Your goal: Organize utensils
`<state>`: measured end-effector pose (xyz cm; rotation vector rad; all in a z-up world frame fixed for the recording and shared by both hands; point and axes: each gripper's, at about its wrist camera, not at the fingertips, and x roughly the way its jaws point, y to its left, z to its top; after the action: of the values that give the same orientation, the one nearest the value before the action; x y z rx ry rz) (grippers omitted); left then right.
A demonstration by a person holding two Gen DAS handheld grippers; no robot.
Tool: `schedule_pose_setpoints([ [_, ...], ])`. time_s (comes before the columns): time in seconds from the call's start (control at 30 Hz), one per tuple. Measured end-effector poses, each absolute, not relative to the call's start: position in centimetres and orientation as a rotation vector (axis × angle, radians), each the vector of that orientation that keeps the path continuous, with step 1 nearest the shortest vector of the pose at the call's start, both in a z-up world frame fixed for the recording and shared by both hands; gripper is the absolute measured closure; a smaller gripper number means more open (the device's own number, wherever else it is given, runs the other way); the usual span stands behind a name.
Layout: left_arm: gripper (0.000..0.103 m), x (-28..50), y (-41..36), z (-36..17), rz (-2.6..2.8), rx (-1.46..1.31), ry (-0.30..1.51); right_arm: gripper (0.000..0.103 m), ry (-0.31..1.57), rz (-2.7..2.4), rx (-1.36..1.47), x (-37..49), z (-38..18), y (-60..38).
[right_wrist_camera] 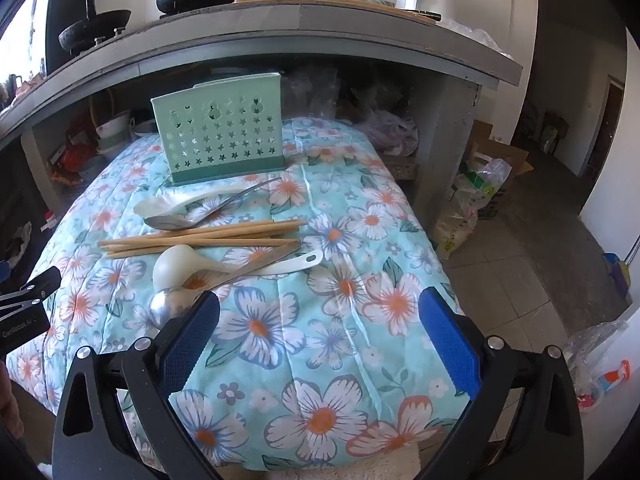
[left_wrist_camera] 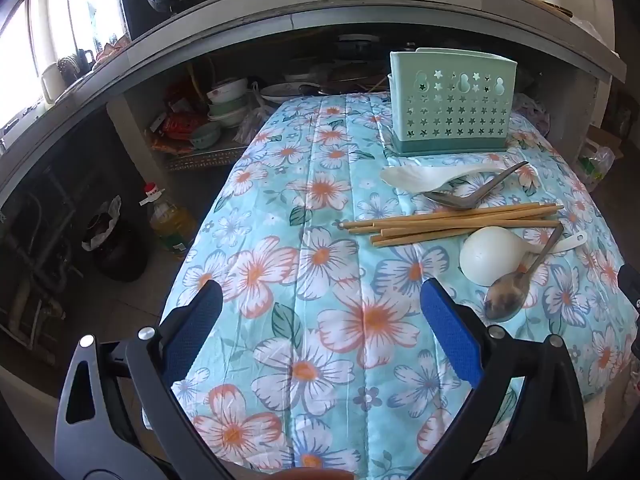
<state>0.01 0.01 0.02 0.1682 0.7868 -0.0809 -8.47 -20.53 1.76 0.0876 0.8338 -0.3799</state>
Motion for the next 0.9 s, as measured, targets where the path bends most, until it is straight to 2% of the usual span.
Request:
schedule_pose_setpoints([
  [0.9,0.007,0.0,0.3,0.3,-0.088,0.174,0.778,0.006,0.827,-0.378,0.074,-8.3,2.1,-20.4],
])
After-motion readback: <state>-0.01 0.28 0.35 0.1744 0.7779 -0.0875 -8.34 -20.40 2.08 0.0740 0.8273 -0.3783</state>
